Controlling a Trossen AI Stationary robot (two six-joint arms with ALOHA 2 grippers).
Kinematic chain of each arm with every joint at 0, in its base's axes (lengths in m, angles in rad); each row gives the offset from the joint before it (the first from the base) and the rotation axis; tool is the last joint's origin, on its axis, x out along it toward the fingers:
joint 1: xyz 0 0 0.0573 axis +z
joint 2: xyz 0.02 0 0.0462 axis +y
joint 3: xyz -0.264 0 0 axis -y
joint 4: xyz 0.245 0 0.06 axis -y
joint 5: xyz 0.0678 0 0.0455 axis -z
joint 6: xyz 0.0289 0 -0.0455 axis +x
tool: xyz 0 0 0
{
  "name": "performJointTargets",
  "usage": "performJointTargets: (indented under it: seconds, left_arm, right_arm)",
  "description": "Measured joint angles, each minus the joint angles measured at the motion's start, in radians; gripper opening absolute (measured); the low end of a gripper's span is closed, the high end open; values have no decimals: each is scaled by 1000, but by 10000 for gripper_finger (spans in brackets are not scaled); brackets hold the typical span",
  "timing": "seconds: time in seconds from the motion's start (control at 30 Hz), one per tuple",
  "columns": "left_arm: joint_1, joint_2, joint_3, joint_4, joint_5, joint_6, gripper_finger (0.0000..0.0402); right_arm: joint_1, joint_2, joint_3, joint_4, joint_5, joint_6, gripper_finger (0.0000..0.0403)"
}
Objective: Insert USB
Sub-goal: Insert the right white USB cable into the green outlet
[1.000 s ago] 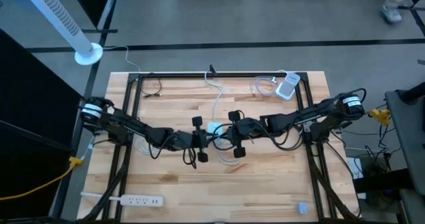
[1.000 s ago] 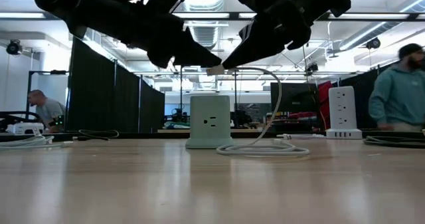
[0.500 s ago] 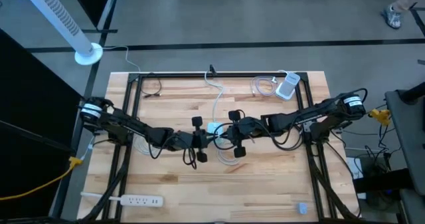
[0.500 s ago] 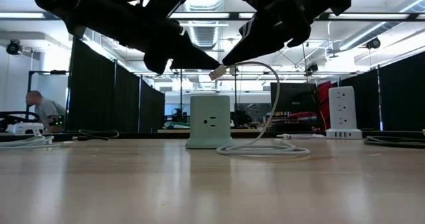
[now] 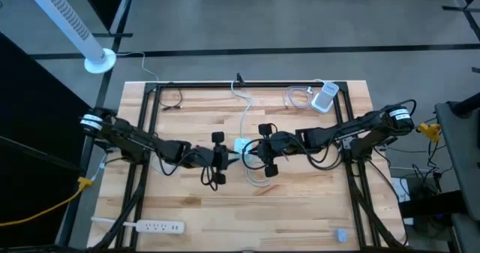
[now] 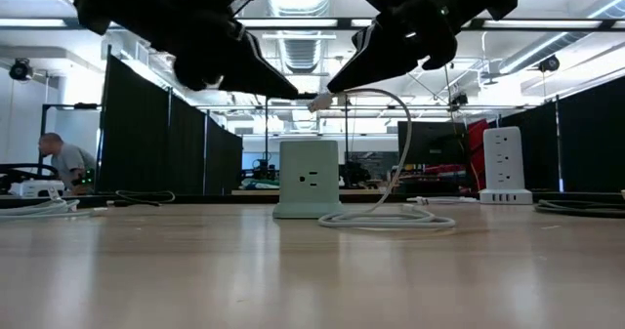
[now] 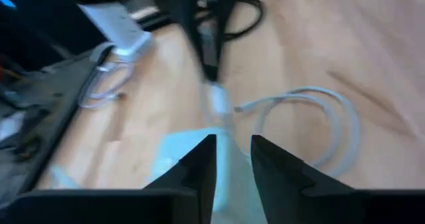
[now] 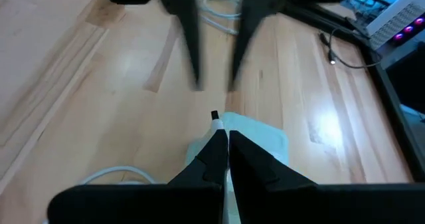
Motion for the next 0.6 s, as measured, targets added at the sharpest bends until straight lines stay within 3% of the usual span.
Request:
performJointTargets:
  seconds: [0.33,0.6]
  left_arm:
    - [2,18,-1,26,-67,-34,189]
    - [4,18,-3,50,-87,-47,212]
  right_arm:
    - [0,0,0,25,0,1,0]
    - [1,0,1,14,-4,2,0]
